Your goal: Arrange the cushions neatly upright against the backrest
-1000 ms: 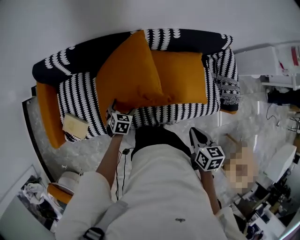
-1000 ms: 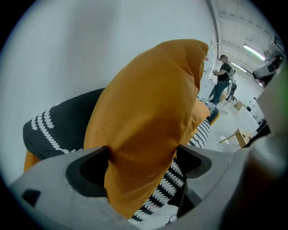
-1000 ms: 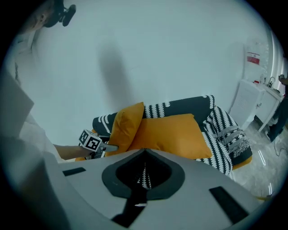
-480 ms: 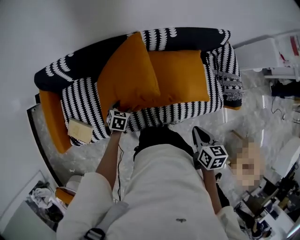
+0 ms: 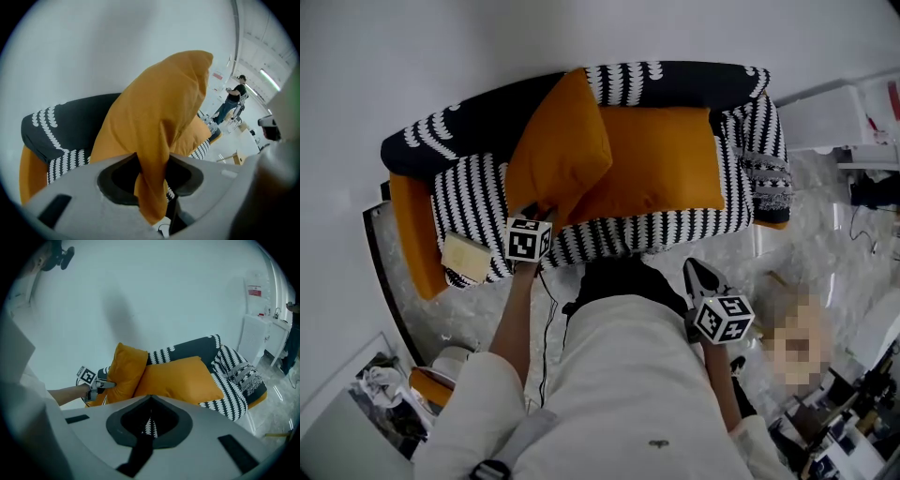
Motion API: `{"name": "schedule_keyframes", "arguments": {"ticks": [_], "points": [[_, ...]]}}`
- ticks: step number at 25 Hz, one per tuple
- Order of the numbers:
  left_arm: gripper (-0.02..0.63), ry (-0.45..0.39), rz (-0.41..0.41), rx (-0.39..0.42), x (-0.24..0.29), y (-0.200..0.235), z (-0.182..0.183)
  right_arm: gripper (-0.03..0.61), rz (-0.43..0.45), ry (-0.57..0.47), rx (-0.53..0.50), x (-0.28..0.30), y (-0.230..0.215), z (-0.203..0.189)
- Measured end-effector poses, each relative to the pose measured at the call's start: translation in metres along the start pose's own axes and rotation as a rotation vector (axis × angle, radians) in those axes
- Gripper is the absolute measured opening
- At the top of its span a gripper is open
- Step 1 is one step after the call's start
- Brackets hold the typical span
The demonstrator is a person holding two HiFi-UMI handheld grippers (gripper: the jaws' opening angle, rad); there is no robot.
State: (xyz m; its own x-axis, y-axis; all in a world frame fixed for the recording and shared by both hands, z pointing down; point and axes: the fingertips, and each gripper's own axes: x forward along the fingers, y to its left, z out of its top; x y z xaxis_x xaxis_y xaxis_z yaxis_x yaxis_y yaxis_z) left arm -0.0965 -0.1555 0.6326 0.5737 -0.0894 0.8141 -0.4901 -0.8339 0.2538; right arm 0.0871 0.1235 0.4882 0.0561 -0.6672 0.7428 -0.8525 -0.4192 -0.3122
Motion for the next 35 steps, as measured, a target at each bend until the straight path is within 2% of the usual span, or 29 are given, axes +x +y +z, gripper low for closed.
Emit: {"name": "schedule_keyframes", "arguments": {"ticks": [10,16,21,28,35], "points": [[0.066,-0.199,-0.031,-0.119,-0.069,-0.027,0.039,0.008,0.021,-0.060,0.065,-0.007,-0.003,-0.012],[0.041,-0.347,-0.087,-0.113,-0.111,-0.069,0.077,0.008,0.046,-0.128,0.105,-0.018,-0.023,-0.010],[0.035,-0.414,-0.089,-0.100,-0.134,-0.130,0.094,0.008,0.075,-0.151,0.106,-0.047,-0.054,-0.016],[0.034,-0.482,-0.121,-0.012,-0.139,-0.235,0.133,0.008,0.089,-0.226,0.150,-0.104,-0.125,-0.027],[0.035,-0.553,-0.242,-0.040,-0.114,-0.352,0.163,0.008,0.058,-0.286,0.190,-0.161,-0.215,-0.051]]}}
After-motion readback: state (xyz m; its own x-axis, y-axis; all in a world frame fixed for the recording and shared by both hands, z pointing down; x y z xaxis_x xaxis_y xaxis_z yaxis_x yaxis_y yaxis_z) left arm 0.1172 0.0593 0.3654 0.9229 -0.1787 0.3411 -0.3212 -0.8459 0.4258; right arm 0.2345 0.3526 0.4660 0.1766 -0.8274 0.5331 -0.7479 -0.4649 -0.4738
